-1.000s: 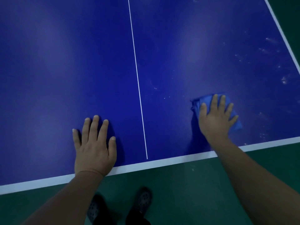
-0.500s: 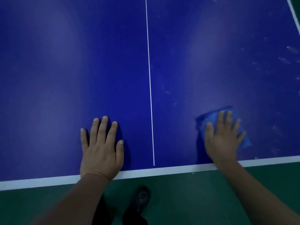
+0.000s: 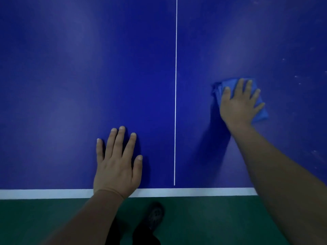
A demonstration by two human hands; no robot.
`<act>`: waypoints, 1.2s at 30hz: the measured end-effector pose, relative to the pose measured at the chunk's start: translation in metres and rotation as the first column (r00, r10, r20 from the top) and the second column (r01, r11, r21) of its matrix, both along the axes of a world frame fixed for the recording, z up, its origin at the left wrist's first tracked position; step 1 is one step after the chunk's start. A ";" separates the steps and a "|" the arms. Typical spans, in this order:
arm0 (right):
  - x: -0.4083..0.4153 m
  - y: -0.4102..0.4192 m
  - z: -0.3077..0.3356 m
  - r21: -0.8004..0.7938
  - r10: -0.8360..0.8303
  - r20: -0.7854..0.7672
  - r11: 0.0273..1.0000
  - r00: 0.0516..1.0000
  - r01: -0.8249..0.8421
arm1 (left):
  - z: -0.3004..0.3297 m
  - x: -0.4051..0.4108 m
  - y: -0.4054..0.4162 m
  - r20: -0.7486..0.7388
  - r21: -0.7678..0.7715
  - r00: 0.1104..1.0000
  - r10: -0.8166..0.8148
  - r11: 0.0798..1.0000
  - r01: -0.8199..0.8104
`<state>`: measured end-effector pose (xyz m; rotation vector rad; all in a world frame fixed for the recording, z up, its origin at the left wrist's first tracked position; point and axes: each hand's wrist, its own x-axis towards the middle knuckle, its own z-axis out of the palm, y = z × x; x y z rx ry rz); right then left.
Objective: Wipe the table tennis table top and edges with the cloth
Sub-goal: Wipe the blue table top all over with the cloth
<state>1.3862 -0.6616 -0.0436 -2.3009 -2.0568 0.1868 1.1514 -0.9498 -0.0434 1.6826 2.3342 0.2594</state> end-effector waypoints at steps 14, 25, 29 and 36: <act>0.060 0.008 0.007 -0.077 0.168 0.083 0.984 0.982 -0.162 | 0.000 0.002 0.003 -0.027 -0.030 1.000 -0.004 1.000 0.003; -0.154 -0.124 0.000 0.012 0.814 -0.009 0.581 0.581 -0.814 | 0.002 0.000 0.003 -0.031 -0.012 0.999 -0.014 1.000 0.013; -0.178 -0.068 0.001 -0.056 0.873 -0.026 0.486 0.488 -0.872 | 0.001 0.001 0.004 -0.044 -0.027 0.999 -0.017 1.000 0.016; -0.024 0.102 0.011 -0.112 0.192 0.037 0.976 0.981 -0.187 | 0.000 0.000 0.004 -0.049 -0.046 0.999 -0.022 0.999 0.020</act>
